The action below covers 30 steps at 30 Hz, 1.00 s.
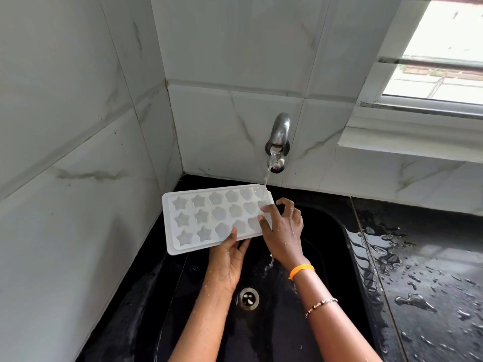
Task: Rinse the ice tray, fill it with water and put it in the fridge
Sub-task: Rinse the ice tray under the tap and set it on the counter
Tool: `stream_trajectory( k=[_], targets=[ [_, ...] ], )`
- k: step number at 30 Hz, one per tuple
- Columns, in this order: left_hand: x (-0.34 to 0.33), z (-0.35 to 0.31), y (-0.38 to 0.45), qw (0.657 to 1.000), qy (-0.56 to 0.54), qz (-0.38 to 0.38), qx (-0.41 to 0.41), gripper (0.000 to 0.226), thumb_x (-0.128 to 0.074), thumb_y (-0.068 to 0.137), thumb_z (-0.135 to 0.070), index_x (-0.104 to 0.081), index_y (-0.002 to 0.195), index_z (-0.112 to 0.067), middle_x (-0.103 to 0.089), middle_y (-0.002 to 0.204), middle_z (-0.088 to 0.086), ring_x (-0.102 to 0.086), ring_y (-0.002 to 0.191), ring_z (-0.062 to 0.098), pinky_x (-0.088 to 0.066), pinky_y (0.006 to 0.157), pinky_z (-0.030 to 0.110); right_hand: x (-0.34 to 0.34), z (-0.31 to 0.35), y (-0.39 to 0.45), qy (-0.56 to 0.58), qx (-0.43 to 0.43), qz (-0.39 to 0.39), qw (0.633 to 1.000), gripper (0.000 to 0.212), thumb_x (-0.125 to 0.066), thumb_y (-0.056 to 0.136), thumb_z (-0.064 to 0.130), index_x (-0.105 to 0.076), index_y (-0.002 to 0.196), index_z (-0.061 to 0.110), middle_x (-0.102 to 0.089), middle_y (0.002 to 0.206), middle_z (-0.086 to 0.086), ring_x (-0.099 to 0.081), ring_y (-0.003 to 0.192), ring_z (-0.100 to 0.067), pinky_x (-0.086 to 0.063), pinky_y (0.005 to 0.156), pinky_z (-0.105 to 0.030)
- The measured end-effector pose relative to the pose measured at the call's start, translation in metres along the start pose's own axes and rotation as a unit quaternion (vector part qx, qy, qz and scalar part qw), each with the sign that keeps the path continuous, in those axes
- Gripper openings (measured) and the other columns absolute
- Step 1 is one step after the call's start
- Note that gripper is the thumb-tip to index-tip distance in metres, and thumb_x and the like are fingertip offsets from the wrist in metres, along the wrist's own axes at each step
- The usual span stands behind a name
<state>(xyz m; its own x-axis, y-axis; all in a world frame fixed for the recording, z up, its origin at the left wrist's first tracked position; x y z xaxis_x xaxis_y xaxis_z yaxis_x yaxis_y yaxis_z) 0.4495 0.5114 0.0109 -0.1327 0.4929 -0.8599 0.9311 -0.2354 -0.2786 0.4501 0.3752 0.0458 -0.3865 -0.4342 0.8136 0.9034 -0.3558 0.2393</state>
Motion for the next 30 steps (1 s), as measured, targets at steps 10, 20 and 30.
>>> stream_trajectory(
  k=[10, 20, 30],
  targets=[
    [-0.004, 0.008, 0.000, 0.999, -0.026, 0.014, 0.033, 0.044, -0.050, 0.080, 0.004, -0.053, 0.121, -0.012, -0.069, 0.109, 0.010, -0.061, 0.109, 0.026, -0.052, 0.088, 0.042, 0.006, 0.000, 0.001, 0.019, -0.021, -0.008, 1.000, 0.035, -0.043, 0.092, 0.044, -0.050, 0.118, 0.021, -0.031, 0.132, -0.003, -0.029, 0.124, -0.027, -0.022, 0.110, -0.047],
    [-0.020, 0.021, 0.002, 0.997, -0.030, 0.024, 0.070, 0.047, -0.048, 0.089, -0.029, -0.048, 0.133, -0.010, -0.055, 0.130, 0.018, -0.056, 0.113, 0.031, -0.046, 0.097, 0.045, 0.014, 0.013, 0.000, -0.072, 0.038, -0.071, 0.994, 0.042, -0.029, 0.085, 0.051, -0.057, 0.103, 0.024, -0.035, 0.133, -0.006, -0.015, 0.127, -0.023, -0.007, 0.109, -0.064],
    [-0.032, 0.033, 0.008, 0.990, -0.076, 0.074, 0.092, 0.082, -0.034, 0.079, -0.075, -0.051, 0.130, -0.013, -0.058, 0.128, 0.020, -0.053, 0.119, 0.038, -0.039, 0.102, 0.053, 0.028, 0.009, 0.006, -0.066, 0.059, -0.064, 0.994, 0.033, -0.047, 0.089, 0.034, -0.050, 0.119, 0.022, -0.038, 0.132, -0.006, -0.026, 0.131, -0.025, -0.006, 0.111, -0.061]
  ],
)
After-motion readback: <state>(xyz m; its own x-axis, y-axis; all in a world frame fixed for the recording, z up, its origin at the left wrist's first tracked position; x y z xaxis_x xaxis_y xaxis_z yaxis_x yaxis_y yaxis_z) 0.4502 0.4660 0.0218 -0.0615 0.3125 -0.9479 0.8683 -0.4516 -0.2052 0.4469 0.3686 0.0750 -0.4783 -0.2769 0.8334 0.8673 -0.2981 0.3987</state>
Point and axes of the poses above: each hand's wrist, its own y-axis towards the middle knuckle, its own x-axis out of the back of the hand, z = x × y, the point moved 7 cm from there along y, towards the middle knuckle
